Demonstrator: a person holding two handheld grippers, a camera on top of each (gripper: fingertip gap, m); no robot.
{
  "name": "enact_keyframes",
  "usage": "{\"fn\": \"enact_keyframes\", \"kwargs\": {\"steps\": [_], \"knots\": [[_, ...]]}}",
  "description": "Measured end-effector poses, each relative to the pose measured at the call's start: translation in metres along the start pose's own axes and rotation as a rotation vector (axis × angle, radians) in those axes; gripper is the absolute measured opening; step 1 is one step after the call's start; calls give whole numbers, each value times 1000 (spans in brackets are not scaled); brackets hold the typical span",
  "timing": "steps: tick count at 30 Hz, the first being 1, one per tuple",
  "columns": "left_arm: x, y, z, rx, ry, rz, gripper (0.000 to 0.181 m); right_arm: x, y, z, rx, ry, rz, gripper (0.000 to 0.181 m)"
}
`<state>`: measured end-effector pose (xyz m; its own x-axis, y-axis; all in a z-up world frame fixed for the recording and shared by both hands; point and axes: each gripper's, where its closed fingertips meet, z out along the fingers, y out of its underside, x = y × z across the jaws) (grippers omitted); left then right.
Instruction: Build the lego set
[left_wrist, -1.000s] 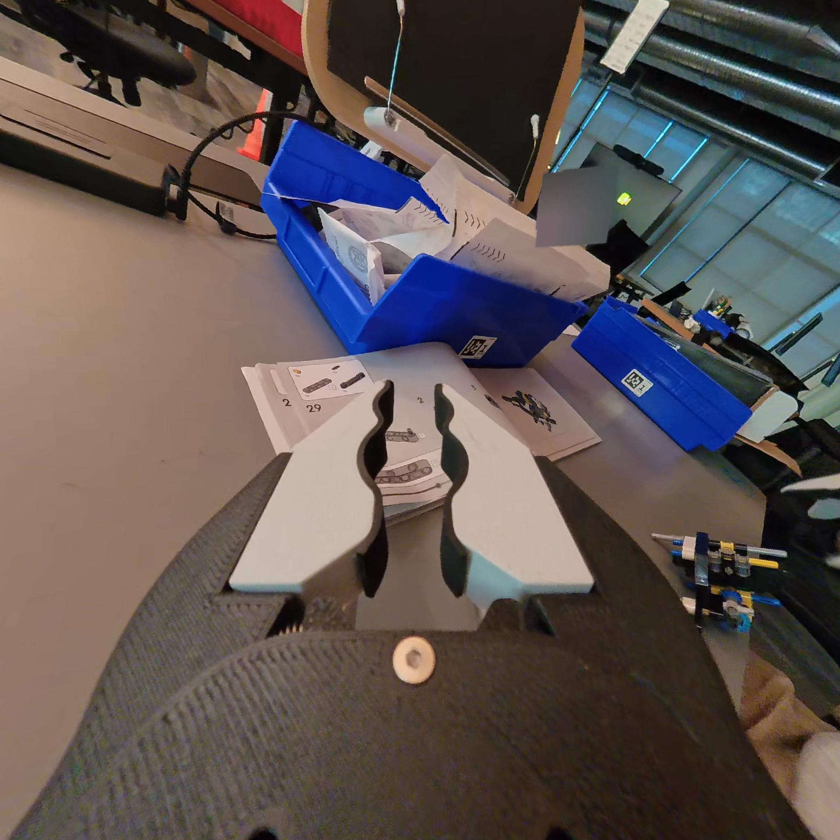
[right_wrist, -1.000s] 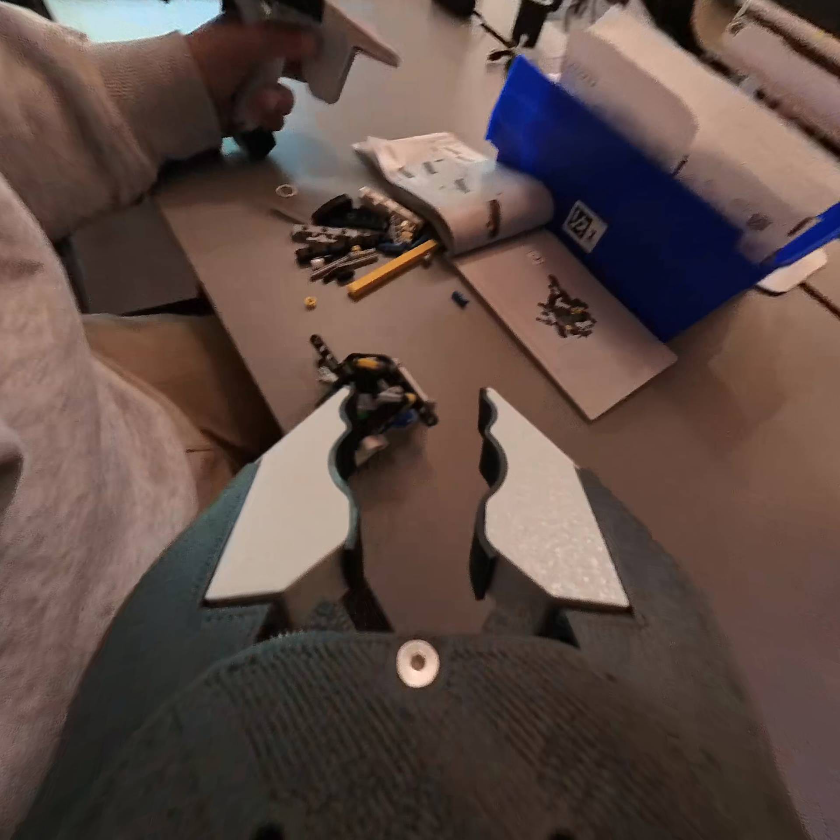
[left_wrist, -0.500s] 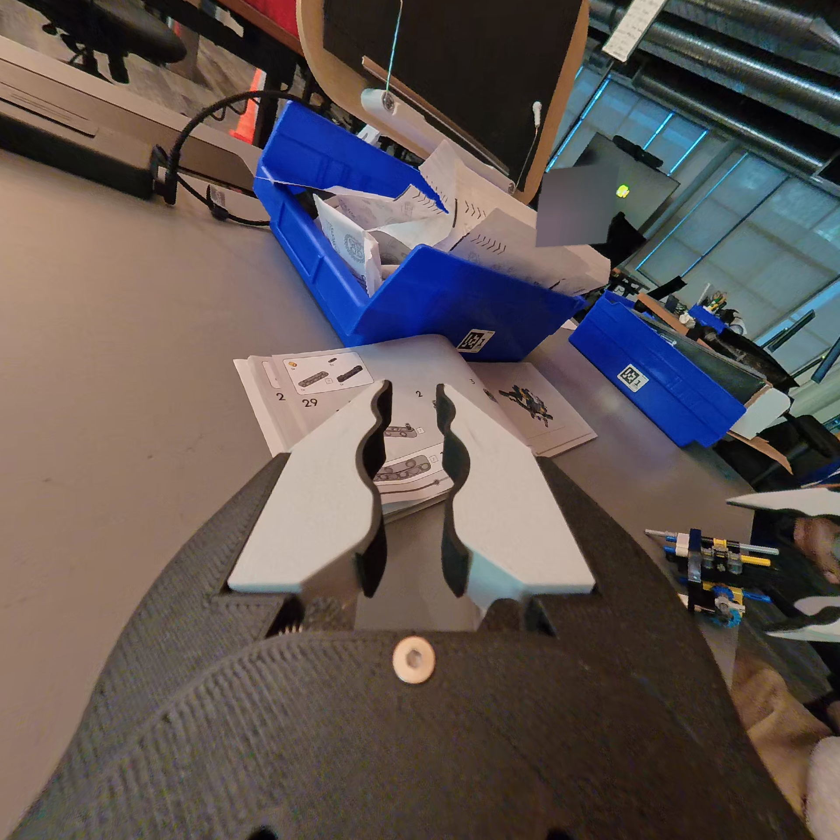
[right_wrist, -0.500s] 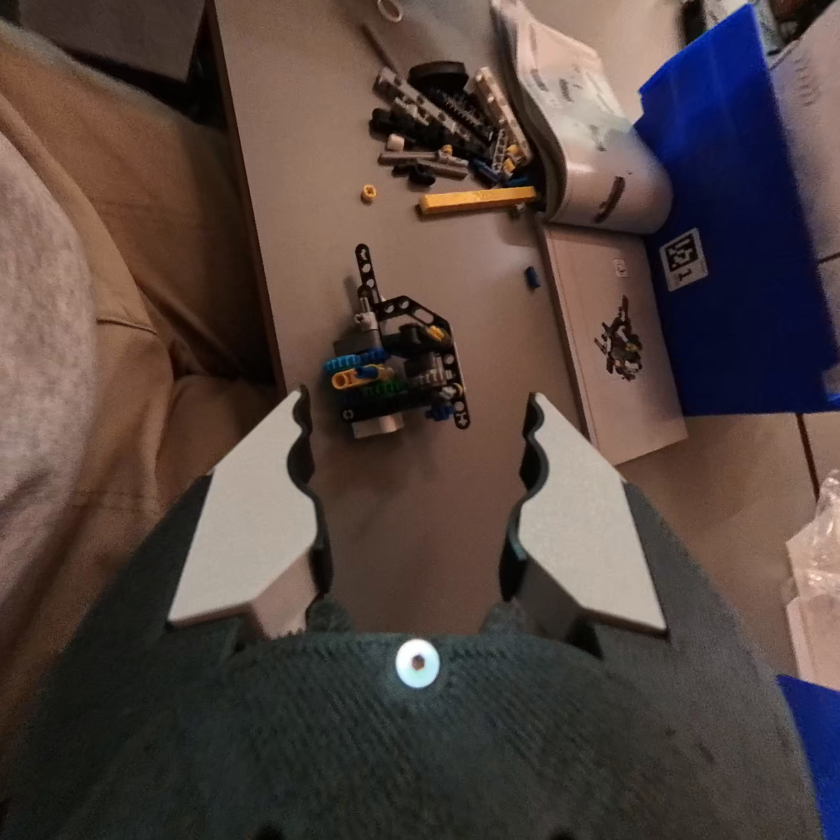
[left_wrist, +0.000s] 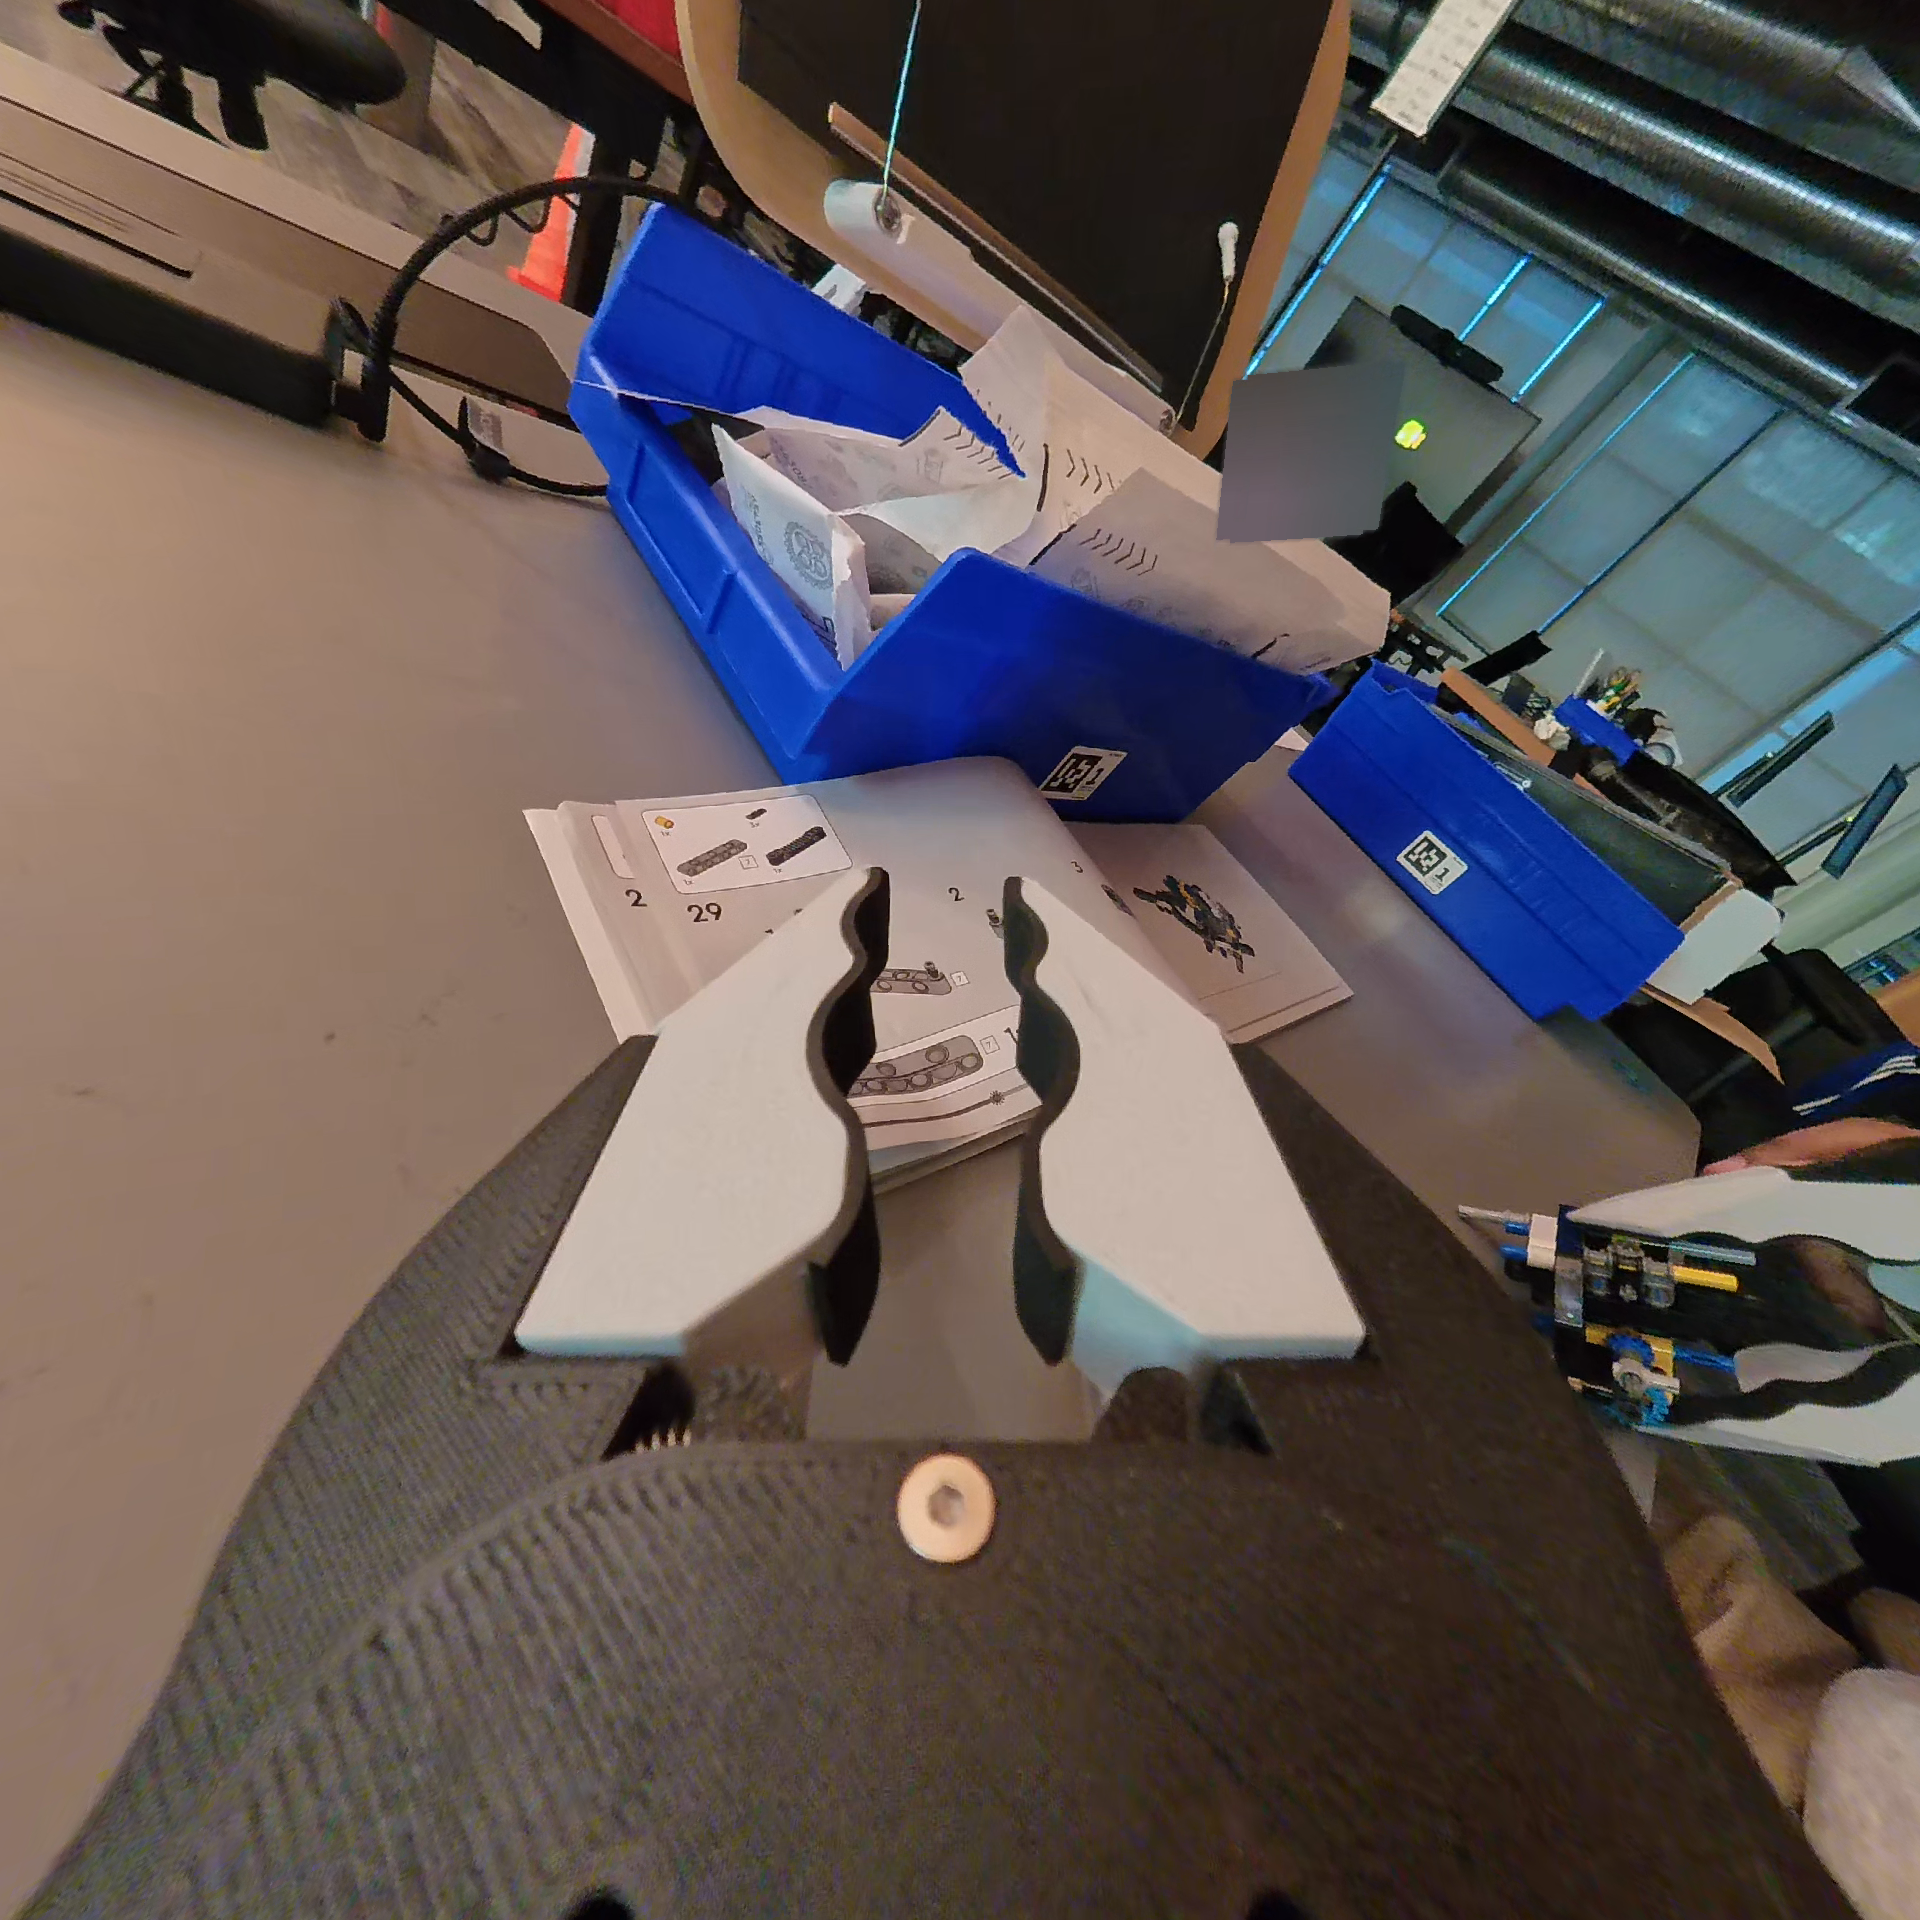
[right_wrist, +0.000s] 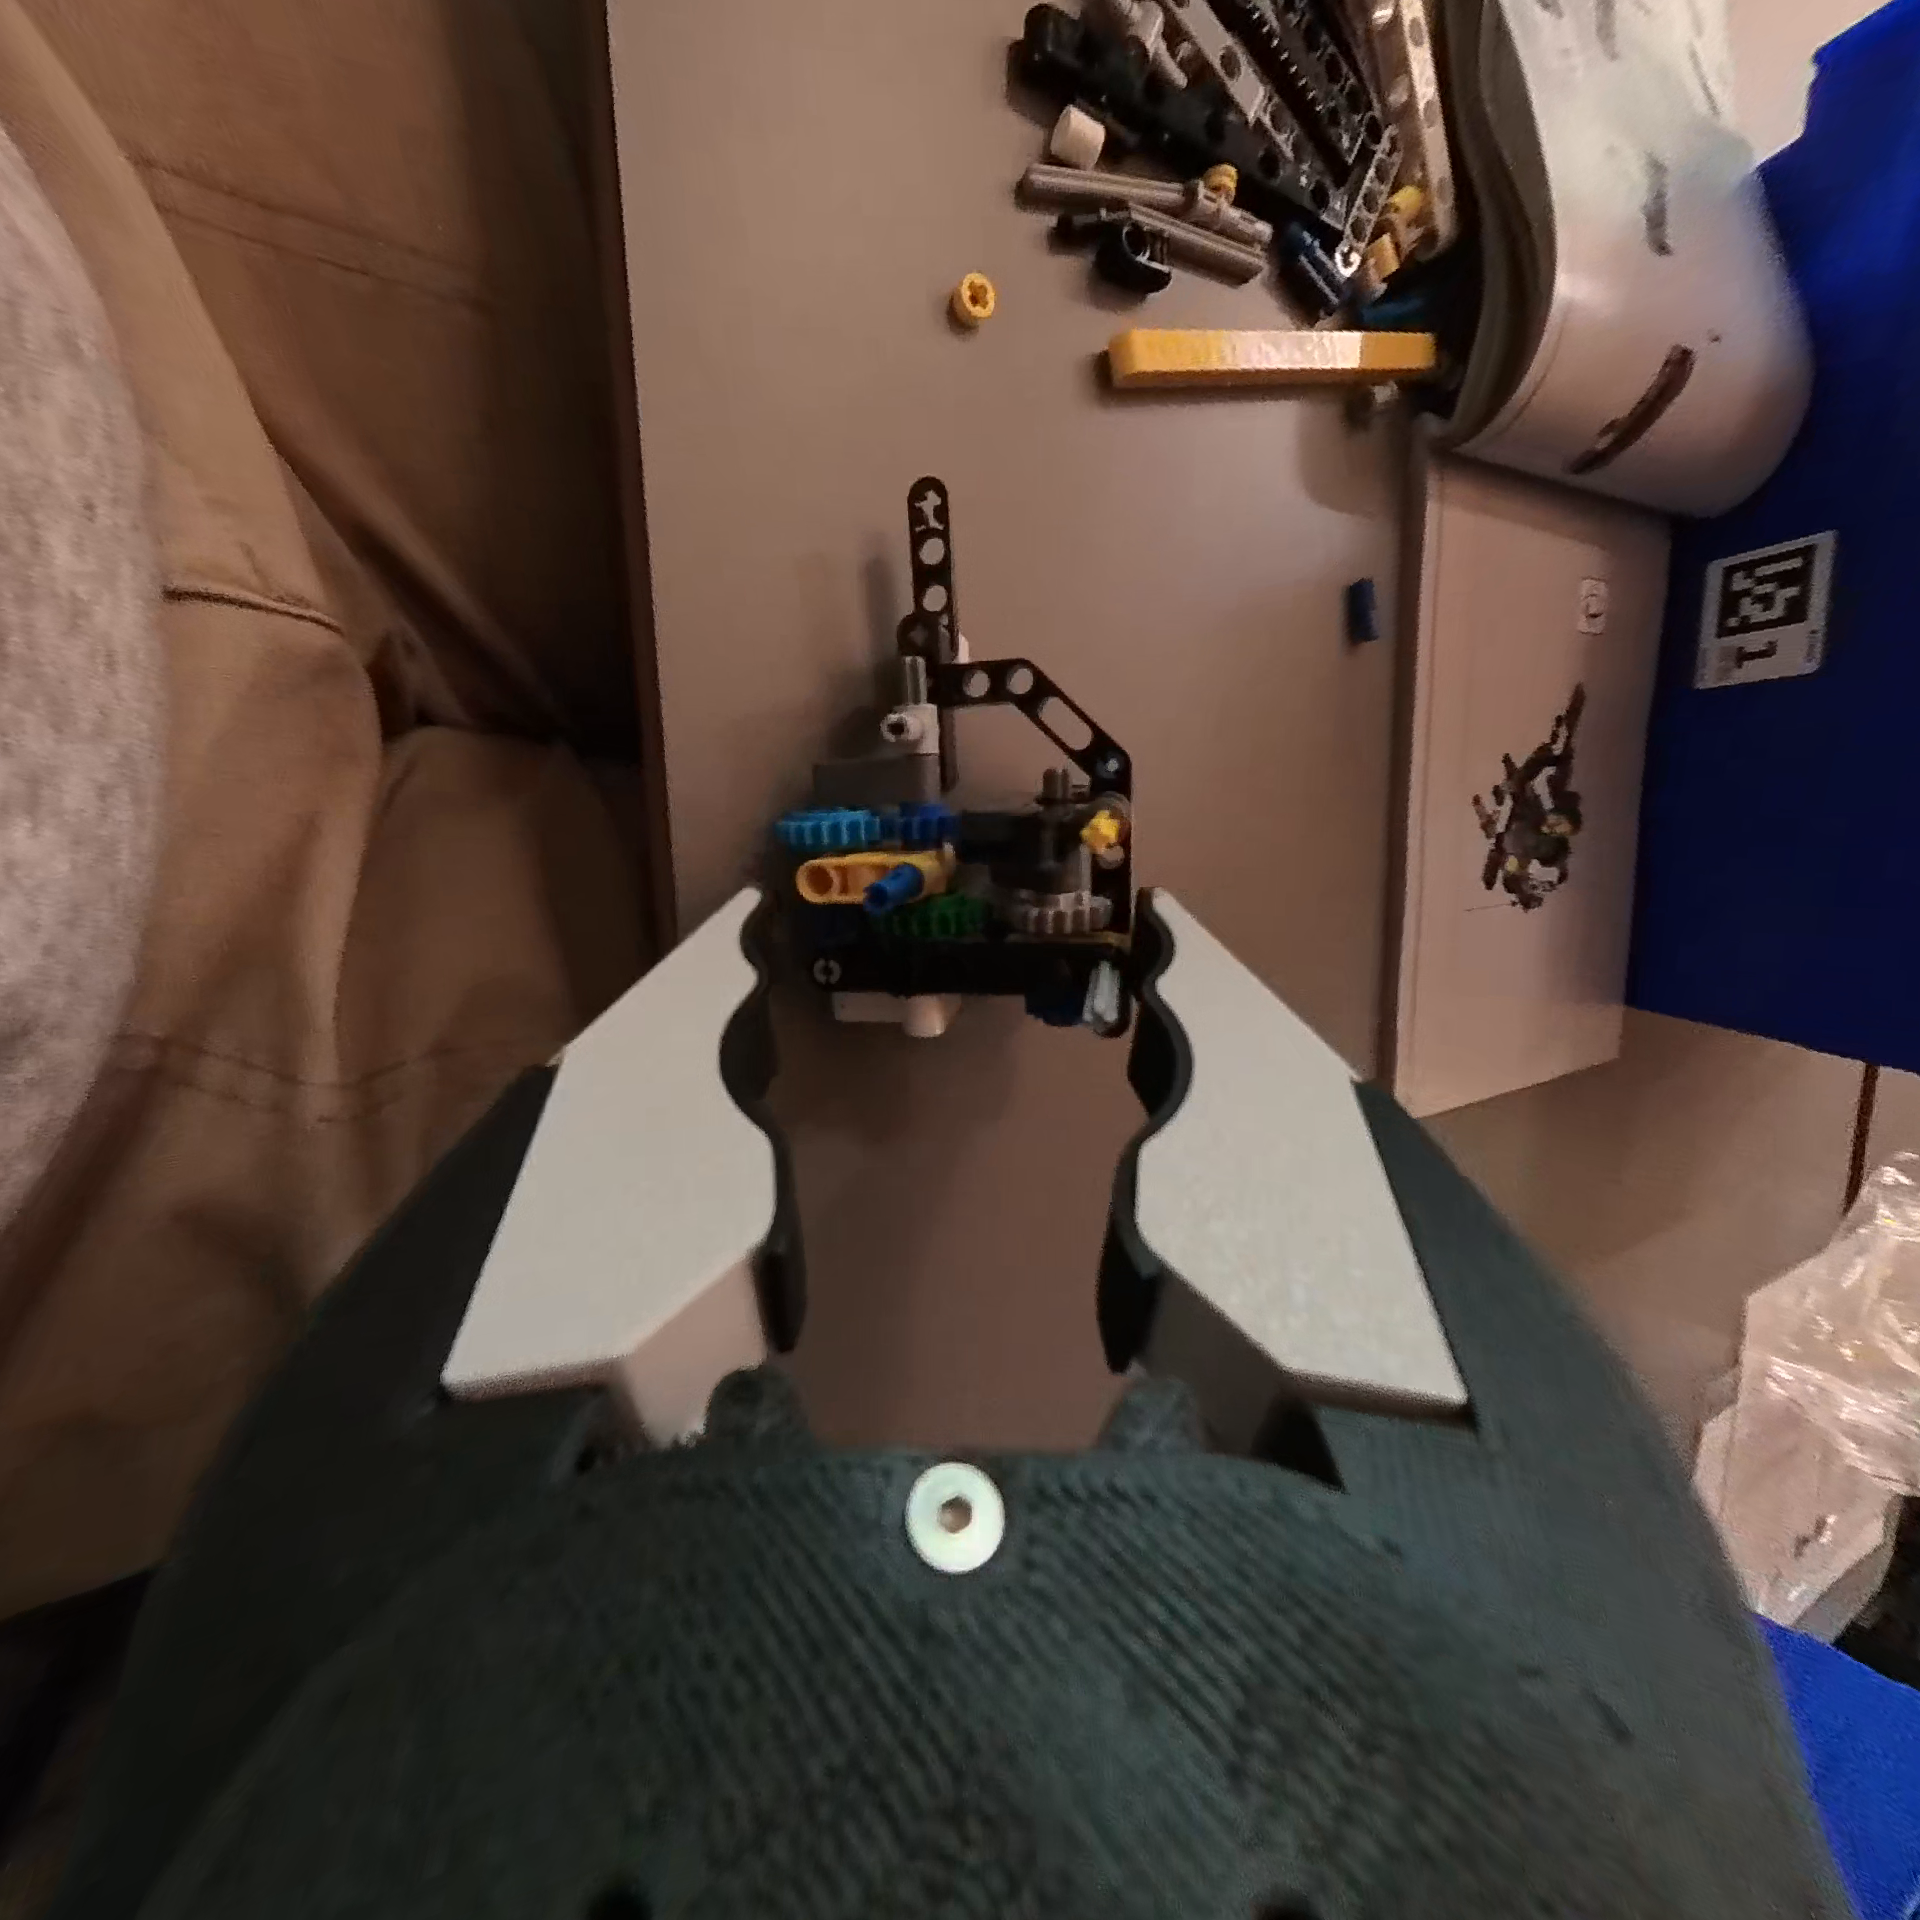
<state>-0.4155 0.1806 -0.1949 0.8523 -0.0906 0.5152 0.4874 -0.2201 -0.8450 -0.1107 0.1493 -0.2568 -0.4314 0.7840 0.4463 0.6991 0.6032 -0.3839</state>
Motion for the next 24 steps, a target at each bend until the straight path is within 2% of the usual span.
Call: {"fn": "enact_keyframes", "kwargs": {"steps": [2, 12, 24], "knots": [[0, 0, 0, 1, 1, 1, 20, 2, 1, 0, -6, 4, -10, 62], [1, 0, 0, 0, 2, 4, 21, 15, 22, -3, -49, 44, -7, 62], [-1, 0, 0, -4, 4, -13, 20, 58, 95, -19, -84, 106, 25, 60]]}}
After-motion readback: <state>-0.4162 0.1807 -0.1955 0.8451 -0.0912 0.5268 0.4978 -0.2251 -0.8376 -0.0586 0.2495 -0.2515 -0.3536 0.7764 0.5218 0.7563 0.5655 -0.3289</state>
